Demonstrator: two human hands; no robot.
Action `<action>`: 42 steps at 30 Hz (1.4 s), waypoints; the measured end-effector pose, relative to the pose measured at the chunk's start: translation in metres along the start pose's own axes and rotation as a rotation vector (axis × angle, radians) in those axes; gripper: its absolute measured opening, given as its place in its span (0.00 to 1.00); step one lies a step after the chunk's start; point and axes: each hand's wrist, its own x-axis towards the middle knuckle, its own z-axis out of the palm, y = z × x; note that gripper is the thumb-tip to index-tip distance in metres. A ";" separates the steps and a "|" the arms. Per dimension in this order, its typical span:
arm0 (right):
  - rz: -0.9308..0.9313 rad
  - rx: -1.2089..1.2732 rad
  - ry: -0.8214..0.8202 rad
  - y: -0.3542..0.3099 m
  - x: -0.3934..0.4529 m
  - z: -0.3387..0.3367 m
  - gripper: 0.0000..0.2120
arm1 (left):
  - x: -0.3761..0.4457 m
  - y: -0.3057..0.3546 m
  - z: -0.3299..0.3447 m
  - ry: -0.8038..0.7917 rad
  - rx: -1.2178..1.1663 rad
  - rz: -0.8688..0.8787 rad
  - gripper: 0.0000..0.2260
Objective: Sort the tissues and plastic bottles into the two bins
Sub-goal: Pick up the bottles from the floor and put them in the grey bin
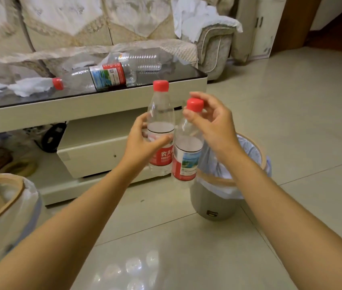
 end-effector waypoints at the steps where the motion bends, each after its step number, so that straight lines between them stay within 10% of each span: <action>1: -0.025 -0.007 0.014 -0.004 0.010 -0.008 0.18 | 0.009 0.010 0.008 0.004 0.000 0.017 0.29; 11: 0.008 -0.301 0.134 0.058 0.062 -0.081 0.18 | 0.060 0.009 0.111 -0.060 0.022 0.010 0.31; 31: 0.411 -0.854 -0.276 0.205 0.057 -0.109 0.16 | 0.075 -0.094 0.195 -0.352 0.631 -0.575 0.32; 42: 0.321 -0.926 -0.284 0.196 0.053 -0.103 0.21 | 0.068 -0.074 0.186 -0.263 0.573 -0.388 0.27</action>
